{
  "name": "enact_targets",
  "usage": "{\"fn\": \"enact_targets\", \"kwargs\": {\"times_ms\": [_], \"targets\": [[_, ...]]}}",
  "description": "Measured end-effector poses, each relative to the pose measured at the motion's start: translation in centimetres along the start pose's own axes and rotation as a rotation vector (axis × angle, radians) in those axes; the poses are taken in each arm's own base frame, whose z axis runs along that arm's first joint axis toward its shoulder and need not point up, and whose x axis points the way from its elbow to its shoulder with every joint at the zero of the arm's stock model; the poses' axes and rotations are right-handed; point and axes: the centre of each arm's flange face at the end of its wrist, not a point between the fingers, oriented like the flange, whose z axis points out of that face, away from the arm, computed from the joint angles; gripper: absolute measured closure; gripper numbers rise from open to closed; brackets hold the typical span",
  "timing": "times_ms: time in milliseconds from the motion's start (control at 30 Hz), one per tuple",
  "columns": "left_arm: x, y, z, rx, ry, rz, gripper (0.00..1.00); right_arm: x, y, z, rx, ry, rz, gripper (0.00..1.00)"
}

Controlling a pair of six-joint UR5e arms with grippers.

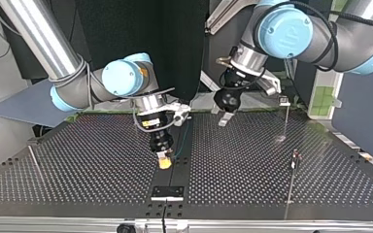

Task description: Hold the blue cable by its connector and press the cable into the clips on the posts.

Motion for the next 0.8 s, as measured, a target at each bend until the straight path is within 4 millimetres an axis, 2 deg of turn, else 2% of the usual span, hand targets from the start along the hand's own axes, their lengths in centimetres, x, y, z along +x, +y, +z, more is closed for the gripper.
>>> {"fn": "enact_targets", "kwargs": {"times_ms": [167, 500, 800], "targets": [[-0.1, 0.3, 1.4, -0.005, 0.042, -0.04, 0.0, 0.0, 0.0, 0.0, -0.001, -0.002, 0.0, 1.0], [-2.2, 0.6, 2.7, 0.02, 0.033, -0.104, 0.0, 0.0, -0.1, -0.1, 0.001, -0.005, 0.0, 1.0], [-0.3, 2.1, 4.5, 0.0, 0.087, -0.122, 0.0, 0.0, -0.2, -0.1, 0.001, -0.009, 0.0, 1.0]]}}
